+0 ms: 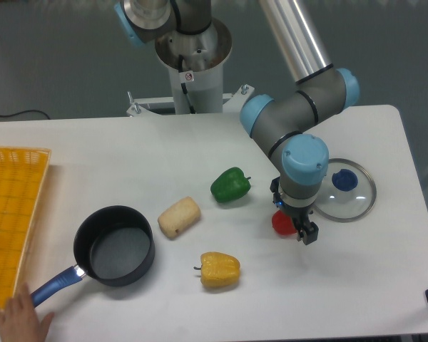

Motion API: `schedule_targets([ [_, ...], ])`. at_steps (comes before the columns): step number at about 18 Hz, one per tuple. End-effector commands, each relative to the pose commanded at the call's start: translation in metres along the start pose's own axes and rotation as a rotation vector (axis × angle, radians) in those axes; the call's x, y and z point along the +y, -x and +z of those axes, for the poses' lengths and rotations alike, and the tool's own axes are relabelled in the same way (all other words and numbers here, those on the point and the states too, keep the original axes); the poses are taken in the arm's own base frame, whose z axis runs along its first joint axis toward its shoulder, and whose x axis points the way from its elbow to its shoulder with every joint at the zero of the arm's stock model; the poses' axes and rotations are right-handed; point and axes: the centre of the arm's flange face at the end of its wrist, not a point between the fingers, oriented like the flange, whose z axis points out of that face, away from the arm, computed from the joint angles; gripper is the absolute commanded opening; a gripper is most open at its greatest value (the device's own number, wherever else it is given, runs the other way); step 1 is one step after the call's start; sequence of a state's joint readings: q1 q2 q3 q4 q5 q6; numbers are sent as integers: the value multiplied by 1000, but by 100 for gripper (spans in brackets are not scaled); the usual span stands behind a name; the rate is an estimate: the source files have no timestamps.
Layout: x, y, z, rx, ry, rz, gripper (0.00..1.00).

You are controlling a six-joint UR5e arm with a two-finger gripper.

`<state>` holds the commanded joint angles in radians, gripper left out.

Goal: Pick up the red pepper
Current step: 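Lower the open gripper around the red pepper and close on it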

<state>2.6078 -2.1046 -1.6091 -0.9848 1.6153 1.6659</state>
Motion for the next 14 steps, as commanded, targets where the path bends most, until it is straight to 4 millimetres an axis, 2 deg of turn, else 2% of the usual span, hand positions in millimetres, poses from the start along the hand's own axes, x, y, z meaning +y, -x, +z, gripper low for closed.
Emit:
schedule_targets([
  [11, 1, -10, 21, 13, 25, 27, 99],
  [14, 1, -10, 23, 17, 32, 27, 91],
])
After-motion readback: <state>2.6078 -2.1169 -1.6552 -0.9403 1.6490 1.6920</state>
